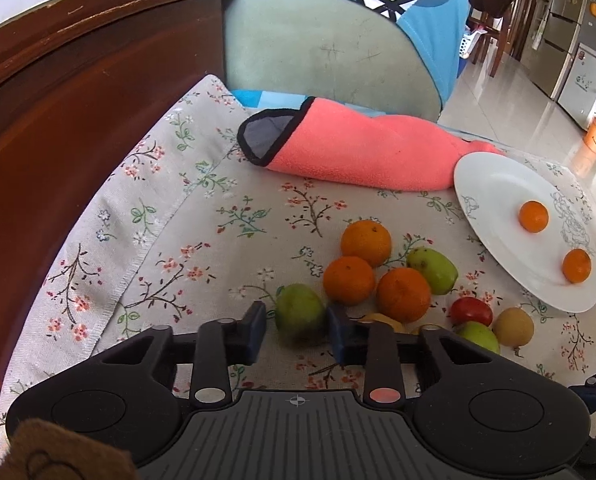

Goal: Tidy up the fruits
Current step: 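Grasp a green pear with the left gripper while the right gripper grasps a green lime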

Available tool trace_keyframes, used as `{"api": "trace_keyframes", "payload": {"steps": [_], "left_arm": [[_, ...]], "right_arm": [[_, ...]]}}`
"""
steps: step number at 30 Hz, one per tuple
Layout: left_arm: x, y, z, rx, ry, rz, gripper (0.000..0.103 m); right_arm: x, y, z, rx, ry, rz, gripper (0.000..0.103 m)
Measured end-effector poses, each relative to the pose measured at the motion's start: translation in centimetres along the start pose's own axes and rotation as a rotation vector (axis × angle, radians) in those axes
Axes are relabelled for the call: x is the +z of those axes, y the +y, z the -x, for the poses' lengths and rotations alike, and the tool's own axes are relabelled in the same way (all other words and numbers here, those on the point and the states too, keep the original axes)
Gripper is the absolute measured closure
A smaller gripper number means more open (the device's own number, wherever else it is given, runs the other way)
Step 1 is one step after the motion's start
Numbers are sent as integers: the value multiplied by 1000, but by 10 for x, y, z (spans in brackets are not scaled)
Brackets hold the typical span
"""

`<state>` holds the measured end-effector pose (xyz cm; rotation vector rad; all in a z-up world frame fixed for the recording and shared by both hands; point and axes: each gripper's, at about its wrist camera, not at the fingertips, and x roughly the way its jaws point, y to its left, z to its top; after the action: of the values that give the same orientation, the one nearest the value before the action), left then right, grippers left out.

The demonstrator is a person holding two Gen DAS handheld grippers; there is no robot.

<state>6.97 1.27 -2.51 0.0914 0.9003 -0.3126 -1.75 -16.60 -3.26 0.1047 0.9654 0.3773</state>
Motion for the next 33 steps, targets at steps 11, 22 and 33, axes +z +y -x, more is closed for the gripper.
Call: {"api": "trace_keyframes", "payload": {"steps": [11,22,33], "left_arm": [[6,-3,17,5,-27,24,78],[16,-23,47,-45,-88,9,78],[25,-55,59,-113,-122,-26,78]], "right_arm": [[7,-3,9,10,-34,-21,73],[17,-14,21,-4,-84,-50,73],[34,-40,48,-50,-175,-114,73]]}}
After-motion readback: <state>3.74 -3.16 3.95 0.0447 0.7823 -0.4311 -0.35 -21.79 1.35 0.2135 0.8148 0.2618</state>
